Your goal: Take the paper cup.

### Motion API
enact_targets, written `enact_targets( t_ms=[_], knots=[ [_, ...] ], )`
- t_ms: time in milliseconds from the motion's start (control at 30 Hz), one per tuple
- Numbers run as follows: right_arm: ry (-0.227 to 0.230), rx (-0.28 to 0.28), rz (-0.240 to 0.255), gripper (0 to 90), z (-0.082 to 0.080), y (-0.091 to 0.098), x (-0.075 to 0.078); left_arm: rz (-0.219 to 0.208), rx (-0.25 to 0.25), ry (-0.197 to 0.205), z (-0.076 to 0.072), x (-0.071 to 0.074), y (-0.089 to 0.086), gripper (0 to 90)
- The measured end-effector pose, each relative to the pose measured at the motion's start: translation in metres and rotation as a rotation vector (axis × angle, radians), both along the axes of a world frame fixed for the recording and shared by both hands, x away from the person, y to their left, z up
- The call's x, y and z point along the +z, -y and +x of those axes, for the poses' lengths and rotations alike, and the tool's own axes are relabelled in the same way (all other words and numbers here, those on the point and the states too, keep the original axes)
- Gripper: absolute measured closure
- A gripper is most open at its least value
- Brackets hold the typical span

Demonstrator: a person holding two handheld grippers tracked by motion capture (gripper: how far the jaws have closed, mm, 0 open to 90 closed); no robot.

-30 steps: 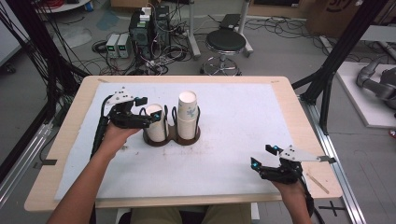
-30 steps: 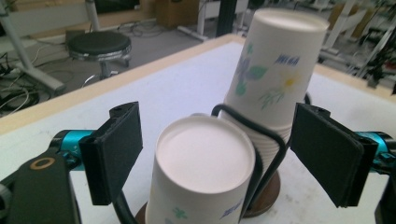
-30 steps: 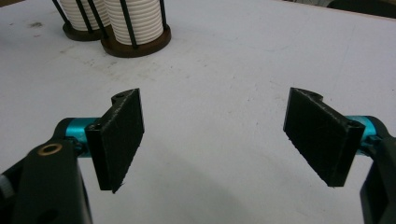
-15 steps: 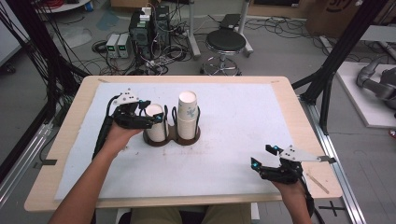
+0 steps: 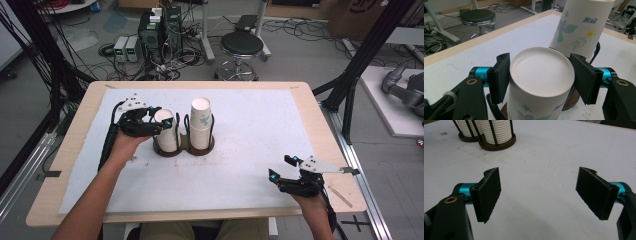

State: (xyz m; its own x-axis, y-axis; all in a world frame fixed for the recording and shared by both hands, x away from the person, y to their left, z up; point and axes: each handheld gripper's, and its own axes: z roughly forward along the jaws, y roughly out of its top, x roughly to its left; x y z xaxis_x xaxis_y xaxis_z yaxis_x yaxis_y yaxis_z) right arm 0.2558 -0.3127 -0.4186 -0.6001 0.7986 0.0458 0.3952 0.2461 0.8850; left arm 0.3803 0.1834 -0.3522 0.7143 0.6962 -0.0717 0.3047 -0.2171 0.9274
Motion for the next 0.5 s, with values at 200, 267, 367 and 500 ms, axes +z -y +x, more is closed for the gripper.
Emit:
enact_targets(
  t_ms=[200, 267, 367, 500],
  knots=[
    [0.002, 0.0, 0.001, 20.9, 0.0, -0.001, 0.0, -0.022, -0.005, 0.038, -0.002, 0.023, -0.003, 36.2],
    [0.002, 0.001, 0.001, 20.9, 0.0, -0.001, 0.0, -0.032, -0.004, 0.047, -0.003, 0.031, -0.004, 36.4],
    [0.003, 0.002, 0.002, 20.9, 0.0, 0.0, 0.0, -0.061, -0.001, 0.064, -0.004, 0.042, -0.006, 36.5],
    [0.002, -0.003, 0.008, 20.9, 0.0, 0.0, 0.001, -0.111, 0.012, 0.083, -0.008, 0.057, -0.012, 36.7]
  ],
)
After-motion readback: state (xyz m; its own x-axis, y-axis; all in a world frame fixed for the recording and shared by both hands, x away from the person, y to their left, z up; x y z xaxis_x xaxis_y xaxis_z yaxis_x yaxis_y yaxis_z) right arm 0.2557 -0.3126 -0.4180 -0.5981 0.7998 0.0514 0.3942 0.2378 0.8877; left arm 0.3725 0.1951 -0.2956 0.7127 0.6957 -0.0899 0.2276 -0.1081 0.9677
